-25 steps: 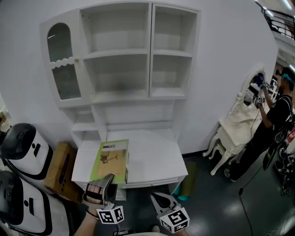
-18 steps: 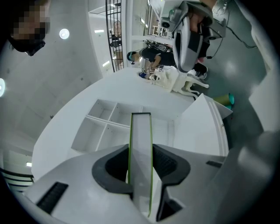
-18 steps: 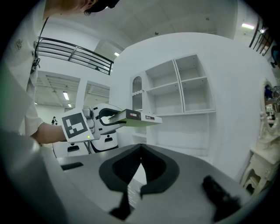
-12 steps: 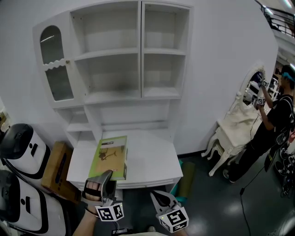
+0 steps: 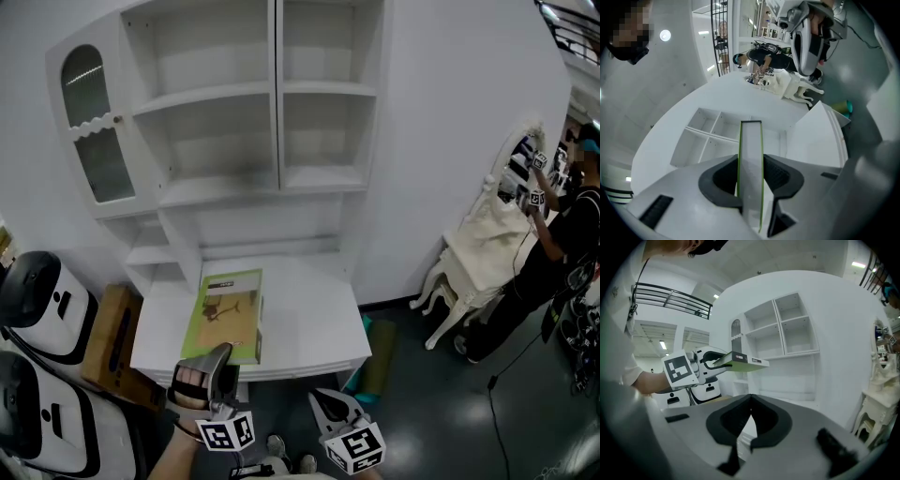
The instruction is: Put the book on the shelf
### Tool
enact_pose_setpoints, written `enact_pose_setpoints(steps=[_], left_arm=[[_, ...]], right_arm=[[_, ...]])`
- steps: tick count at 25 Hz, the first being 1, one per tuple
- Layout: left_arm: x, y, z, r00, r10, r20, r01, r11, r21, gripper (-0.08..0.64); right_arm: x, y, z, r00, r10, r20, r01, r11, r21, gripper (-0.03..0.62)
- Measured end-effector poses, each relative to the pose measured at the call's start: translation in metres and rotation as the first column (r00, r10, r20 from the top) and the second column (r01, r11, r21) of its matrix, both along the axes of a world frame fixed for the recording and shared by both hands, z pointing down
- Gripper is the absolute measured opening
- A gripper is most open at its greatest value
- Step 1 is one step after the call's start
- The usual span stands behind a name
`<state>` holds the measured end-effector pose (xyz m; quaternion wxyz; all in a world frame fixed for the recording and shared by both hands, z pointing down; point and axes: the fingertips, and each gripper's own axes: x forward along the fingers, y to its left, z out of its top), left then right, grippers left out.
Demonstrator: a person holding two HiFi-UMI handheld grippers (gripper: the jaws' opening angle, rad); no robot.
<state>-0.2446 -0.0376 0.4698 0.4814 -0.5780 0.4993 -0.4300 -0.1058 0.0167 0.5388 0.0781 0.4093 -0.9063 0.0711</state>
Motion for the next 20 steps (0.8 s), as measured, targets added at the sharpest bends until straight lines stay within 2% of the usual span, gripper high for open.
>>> enact_pose_setpoints(steps=[12, 20], left_arm=[[0.006, -0.068, -0.013, 0.994, 0.111, 0.021, -0.111, 0.994, 0.011, 0.15], [-0.004, -0.104, -0.013, 0.985, 0.163, 0.057, -0.161, 0.986, -0.033, 0.15]], right_arm=[[-0.015, -0.064, -0.026, 0.997, 0.059, -0.04, -0.057, 0.997, 0.052, 0.012], [-0.039, -0.094, -0.018, 0.993, 0.086, -0.078, -0.085, 0.996, 0.016, 0.012]])
